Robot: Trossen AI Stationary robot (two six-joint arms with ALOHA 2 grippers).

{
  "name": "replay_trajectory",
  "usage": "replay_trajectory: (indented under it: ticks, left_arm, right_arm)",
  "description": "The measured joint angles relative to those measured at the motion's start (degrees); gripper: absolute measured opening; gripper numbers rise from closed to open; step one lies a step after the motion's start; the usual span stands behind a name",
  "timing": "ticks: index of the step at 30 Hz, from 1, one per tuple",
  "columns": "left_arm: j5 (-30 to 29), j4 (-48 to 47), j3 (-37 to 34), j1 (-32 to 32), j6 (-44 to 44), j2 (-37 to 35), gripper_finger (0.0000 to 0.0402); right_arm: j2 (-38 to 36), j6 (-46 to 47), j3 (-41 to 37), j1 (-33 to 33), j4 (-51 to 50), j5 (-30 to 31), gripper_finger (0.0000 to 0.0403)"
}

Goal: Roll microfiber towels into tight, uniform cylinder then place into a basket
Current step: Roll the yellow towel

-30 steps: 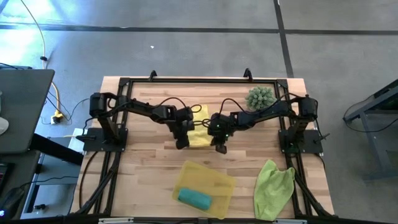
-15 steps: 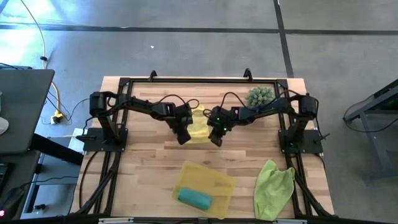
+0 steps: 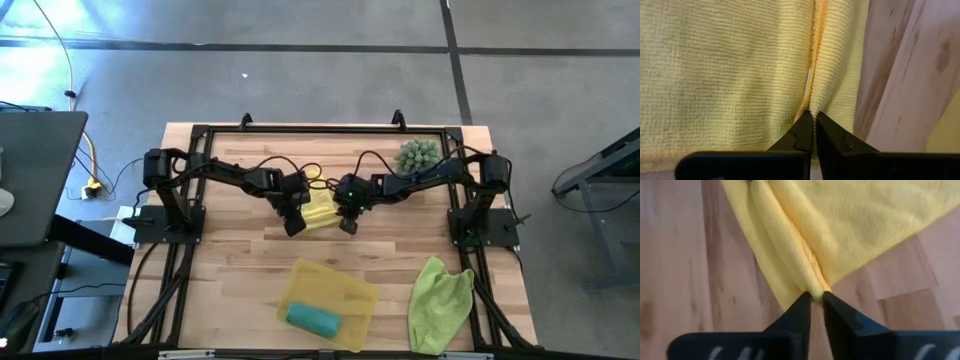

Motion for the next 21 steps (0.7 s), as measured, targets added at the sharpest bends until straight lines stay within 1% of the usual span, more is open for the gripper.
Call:
replay_trajectory:
  ticks: [5, 8, 10, 13, 16, 18, 21]
  left_arm:
    - [-1.95, -0.30, -0.02, -1.27, 2.48, -0.09, 0.0005]
    - [-2.69, -0.30, -0.02, -1.68, 3.50, -0.11, 0.0005]
    - [-2.73, -0.30, -0.02, -1.68, 4.11, -0.11, 0.0005]
    - [-3.15, -0.27, -0.02, -1.70, 4.13, -0.11, 0.0005]
    - [-4.11, -0.27, -0.02, -1.69, 4.13, -0.11, 0.0005]
    - [-4.37, -0.25, -0.02, -1.68, 4.13, -0.10, 0.0005]
    - [-4.39, -0.25, -0.04, -1.68, 4.11, -0.06, 0.0005]
  right_arm:
    - [-0.84, -9.22, -0.11, 0.28, -0.67, 2.75, 0.0104]
    - [-3.64, -13.09, -0.11, 0.17, -2.71, 2.81, 0.0127]
    - [-6.05, -15.52, -0.11, 0.45, -3.70, 2.85, 0.0131]
    - [-9.27, -20.48, -0.03, 2.75, -3.48, 2.77, 0.0133]
    - [-9.79, -26.70, -0.03, 5.84, -1.76, 2.74, 0.0133]
    - [-8.38, -29.47, 0.00, 7.73, 0.58, 4.74, 0.0133]
    - [-5.33, -29.75, -0.03, 9.32, 3.37, 10.27, 0.0133]
